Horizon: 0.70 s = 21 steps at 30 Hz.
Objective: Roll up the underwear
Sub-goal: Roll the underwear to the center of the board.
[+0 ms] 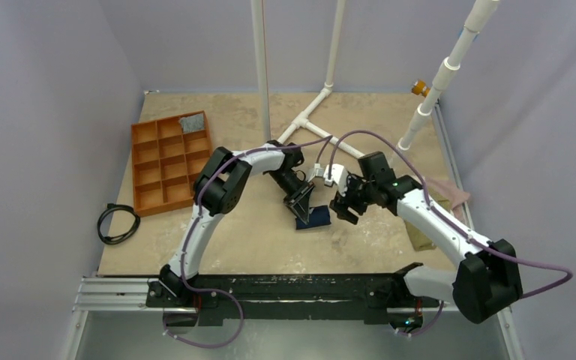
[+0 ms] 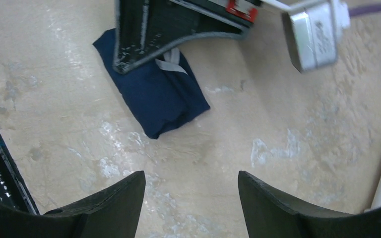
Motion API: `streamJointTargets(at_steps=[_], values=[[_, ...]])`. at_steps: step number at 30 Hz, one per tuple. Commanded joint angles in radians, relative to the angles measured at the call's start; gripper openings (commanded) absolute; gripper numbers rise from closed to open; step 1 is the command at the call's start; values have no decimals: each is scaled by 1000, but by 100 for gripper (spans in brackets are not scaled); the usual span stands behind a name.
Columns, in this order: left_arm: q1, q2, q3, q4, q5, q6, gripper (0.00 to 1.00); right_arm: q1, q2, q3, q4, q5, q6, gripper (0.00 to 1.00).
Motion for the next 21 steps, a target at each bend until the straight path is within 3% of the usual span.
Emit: streamJointTargets(at_steps=[1, 10, 21], values=[[-2, 111, 35, -94, -187, 110, 0, 149, -1, -27, 130, 129, -2, 68], [0, 158, 104, -177, -177, 132, 0, 360, 104, -33, 197, 263, -24, 68], [-1, 160, 107, -180, -175, 133, 0, 503, 242, -53, 270, 351, -34, 64]])
